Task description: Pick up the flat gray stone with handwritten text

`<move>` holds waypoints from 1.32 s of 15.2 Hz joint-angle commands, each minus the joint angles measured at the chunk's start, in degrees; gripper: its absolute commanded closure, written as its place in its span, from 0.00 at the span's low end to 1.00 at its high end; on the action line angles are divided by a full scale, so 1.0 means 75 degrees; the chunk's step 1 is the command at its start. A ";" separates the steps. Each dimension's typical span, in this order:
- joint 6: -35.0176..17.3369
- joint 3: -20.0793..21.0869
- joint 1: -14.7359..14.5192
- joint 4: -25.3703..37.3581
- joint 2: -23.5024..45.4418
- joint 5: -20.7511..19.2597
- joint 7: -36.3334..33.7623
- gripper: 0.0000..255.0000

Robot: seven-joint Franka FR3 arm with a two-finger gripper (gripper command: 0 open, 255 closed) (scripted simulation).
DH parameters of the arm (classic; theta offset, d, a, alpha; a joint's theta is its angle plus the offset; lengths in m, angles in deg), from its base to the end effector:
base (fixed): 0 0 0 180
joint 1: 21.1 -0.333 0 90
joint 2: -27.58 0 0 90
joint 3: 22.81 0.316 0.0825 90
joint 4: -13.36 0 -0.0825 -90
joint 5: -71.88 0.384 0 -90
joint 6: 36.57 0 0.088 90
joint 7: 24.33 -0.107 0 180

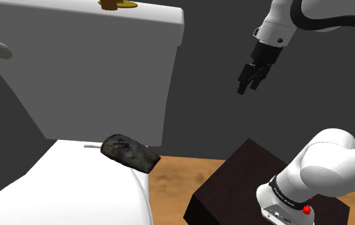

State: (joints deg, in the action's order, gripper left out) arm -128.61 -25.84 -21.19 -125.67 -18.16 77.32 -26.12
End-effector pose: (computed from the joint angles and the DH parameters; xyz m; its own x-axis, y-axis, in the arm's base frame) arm 0.3050 -0.0097 0.5645 0.9973 -0.0688 -0.0269 -0.0717 -0.9887 -0.1315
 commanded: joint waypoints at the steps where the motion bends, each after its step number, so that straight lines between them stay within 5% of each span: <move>1: 0.0000 0.0000 0.0000 0.0000 0.0000 0.0000 0.0000 0.00; 11: -0.2391 -0.1335 -0.1257 -0.1538 0.1257 0.2601 0.2177 0.00; 20: -0.3194 -0.2429 -0.3184 -0.1578 0.3492 0.6214 0.5449 0.00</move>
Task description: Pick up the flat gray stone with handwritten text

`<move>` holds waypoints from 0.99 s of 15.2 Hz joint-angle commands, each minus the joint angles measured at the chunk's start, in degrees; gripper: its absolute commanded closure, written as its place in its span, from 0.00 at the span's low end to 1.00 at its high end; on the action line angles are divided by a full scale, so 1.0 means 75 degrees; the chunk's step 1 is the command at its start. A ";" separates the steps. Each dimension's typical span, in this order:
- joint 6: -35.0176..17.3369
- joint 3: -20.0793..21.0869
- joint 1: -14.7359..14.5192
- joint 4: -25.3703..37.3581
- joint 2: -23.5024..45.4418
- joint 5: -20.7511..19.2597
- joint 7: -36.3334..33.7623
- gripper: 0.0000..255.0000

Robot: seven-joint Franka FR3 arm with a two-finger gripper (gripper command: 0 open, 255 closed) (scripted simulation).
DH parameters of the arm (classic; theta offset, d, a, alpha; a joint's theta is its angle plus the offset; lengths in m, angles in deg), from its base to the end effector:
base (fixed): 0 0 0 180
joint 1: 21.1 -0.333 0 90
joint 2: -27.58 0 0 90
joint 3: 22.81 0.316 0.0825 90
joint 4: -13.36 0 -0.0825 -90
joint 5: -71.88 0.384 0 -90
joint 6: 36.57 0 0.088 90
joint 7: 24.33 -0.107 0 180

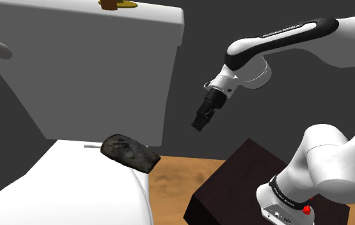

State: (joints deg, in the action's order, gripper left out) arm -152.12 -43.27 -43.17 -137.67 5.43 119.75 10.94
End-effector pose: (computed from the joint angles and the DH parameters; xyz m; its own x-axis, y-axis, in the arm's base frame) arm 0.3792 0.0592 0.3676 0.9838 0.1726 0.0492 0.1488 -0.6306 -0.7617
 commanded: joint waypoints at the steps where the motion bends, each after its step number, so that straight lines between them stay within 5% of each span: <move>1: 0.0024 -0.0189 -0.0452 0.0105 0.0643 0.1005 0.0911 0.00; 11: 0.2273 -0.0073 -0.1530 0.1417 0.3562 0.4724 0.4012 0.00; 15: 0.2435 -0.0018 -0.1520 0.1511 0.3971 0.4933 0.4356 0.00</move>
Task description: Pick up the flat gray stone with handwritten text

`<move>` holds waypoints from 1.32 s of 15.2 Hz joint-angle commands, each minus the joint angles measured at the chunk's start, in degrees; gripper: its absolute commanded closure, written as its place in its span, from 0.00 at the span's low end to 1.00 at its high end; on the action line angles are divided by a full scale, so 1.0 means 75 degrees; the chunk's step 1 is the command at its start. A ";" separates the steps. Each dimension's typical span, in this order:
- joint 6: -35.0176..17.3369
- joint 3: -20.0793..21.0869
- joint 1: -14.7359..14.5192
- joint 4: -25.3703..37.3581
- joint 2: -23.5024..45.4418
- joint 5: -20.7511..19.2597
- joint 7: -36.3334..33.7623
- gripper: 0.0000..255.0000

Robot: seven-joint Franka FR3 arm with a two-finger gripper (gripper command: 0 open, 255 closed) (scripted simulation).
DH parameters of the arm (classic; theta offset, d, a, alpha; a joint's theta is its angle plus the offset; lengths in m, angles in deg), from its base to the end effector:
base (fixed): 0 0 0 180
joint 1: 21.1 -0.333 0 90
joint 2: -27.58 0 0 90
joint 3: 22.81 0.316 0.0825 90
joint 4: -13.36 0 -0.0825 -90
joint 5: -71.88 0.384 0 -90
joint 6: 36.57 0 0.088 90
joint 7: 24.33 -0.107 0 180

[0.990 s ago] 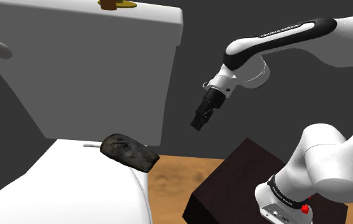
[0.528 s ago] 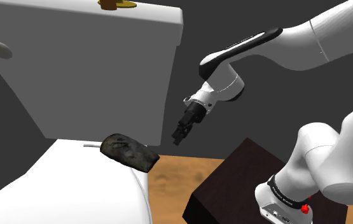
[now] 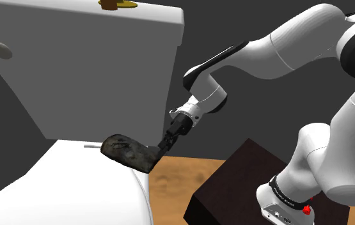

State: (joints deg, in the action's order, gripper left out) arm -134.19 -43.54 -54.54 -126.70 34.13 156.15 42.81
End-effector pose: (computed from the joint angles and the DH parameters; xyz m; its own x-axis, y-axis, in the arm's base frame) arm 0.4151 0.1884 0.2720 0.9451 0.2651 0.1913 0.2365 -0.1505 -0.9599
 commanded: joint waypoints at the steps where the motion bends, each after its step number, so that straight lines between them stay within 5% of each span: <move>1: 0.0065 0.0024 0.0003 0.0062 0.0252 0.0113 0.0196 0.00; 6: 0.0141 0.0050 0.0029 0.0126 0.0640 0.0236 0.0506 0.00; 7: 0.0149 0.0045 0.0036 0.0128 0.0648 0.0229 0.0513 1.00; 20: 0.0057 0.0020 -0.0001 0.0056 0.0207 0.0098 0.0158 1.00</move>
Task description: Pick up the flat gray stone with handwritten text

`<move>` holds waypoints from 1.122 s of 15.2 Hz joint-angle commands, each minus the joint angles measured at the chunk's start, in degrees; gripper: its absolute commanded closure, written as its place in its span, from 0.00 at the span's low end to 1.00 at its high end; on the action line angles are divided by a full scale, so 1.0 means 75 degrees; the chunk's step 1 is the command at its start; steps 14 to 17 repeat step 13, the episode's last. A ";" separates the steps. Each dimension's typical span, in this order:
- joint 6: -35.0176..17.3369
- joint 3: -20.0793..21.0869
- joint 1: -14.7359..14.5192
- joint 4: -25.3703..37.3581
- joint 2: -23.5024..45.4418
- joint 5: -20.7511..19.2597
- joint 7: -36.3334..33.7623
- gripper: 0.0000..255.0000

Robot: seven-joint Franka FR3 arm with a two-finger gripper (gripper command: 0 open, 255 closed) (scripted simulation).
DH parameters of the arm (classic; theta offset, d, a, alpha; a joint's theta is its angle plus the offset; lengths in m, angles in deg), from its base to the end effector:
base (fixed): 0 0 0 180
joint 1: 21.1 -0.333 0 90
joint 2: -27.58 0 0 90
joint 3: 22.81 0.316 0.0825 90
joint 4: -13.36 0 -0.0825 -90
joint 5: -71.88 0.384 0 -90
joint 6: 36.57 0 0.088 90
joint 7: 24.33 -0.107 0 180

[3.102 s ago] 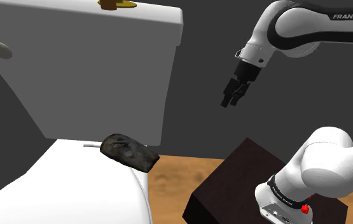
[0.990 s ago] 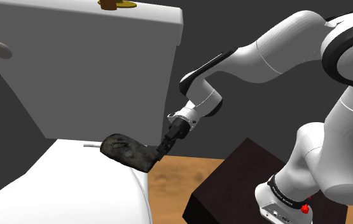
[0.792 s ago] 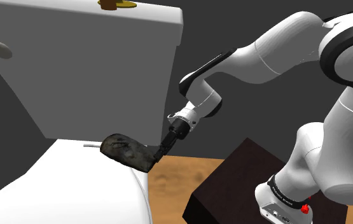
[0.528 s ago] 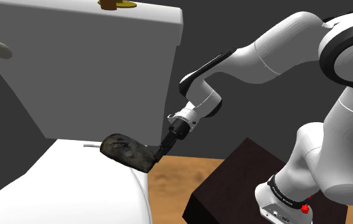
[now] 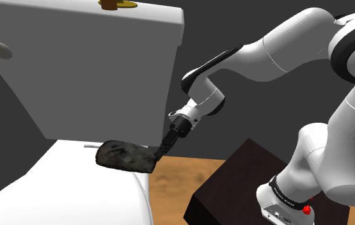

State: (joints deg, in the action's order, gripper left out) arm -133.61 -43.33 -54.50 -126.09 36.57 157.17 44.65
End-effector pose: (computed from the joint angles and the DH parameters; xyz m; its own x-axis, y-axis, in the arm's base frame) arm 0.4164 0.1905 0.2578 0.9448 0.2647 0.1930 0.2372 -0.1464 -0.9604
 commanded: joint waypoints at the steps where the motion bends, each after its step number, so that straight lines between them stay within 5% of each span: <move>1: -0.0041 -0.0014 -0.0013 -0.0038 -0.0225 -0.0072 -0.0176 1.00; 17: -0.0225 -0.0030 -0.0052 -0.0097 -0.1243 -0.0416 -0.1108 1.00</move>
